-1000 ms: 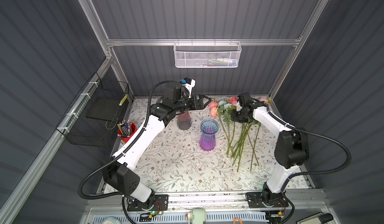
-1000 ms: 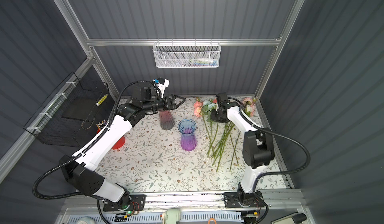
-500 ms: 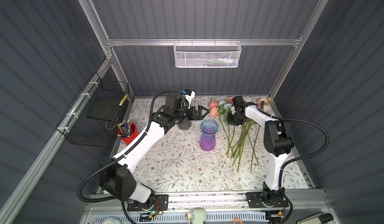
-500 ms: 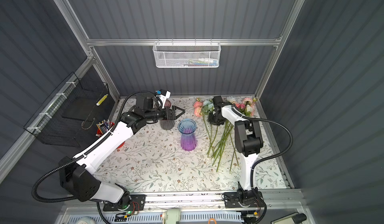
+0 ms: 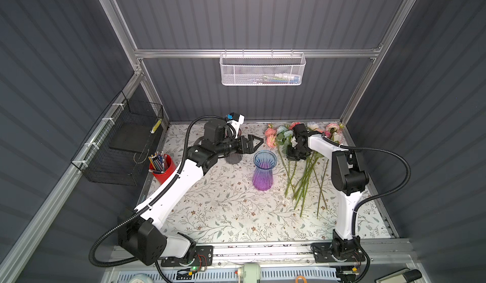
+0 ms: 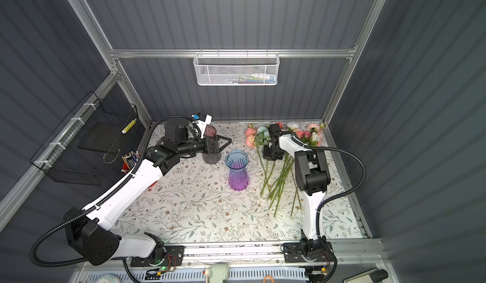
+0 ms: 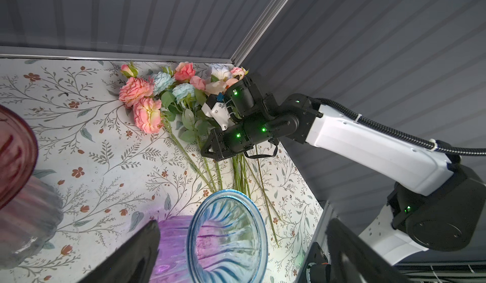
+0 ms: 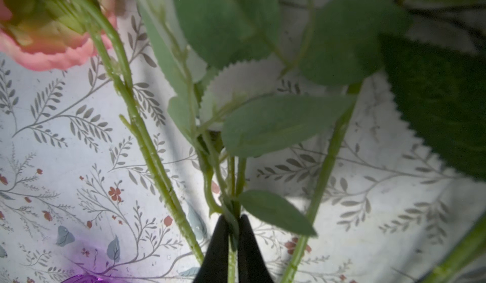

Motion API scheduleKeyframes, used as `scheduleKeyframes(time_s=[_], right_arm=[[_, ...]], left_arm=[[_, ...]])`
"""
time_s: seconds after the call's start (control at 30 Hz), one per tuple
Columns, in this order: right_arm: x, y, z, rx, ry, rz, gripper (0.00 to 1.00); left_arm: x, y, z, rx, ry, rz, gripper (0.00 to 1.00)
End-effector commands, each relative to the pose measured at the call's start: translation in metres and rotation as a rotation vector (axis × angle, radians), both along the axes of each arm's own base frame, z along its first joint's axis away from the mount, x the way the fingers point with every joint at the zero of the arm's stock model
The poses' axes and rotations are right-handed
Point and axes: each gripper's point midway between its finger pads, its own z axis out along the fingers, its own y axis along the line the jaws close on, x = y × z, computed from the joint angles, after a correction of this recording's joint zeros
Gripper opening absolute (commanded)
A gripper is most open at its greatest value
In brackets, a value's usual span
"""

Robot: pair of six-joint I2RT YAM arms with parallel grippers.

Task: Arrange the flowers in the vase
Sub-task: 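Grasp the stem of a white rose with the right gripper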

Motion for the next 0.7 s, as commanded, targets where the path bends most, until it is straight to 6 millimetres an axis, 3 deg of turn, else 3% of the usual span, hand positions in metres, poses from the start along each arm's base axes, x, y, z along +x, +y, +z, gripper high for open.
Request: scheduleKeyframes(time_s=[0.0,0.2,0.4,0.47,0.53,0.67], right_arm=[[-0.001,-0.003,0.023,-0.009,-0.051,-0.003,0.05],[-0.005,-0.002,0.072,-0.002,-0.181,-0.001,0.02],[-0.018,0.002,0.107,0.013,-0.276,0.007,0.00],[-0.023,0.002,0.110,0.017,-0.284,0.006,0.00],[-0.026,0.001,0.104,0.009,-0.270,0.006,0.09],[-0.034,0.001,0.074,-0.005,-0.184,0.018,0.11]], left_arm=[[-0.002,0.005,0.000,0.012,-0.026,0.007,0.99],[-0.003,0.009,0.005,0.016,-0.046,0.024,0.99],[-0.005,0.012,0.009,0.013,-0.063,0.035,0.99],[-0.005,0.012,0.009,0.012,-0.063,0.036,0.99],[-0.005,0.012,0.007,0.013,-0.059,0.036,0.99],[-0.005,0.012,0.007,0.010,-0.053,0.035,0.99]])
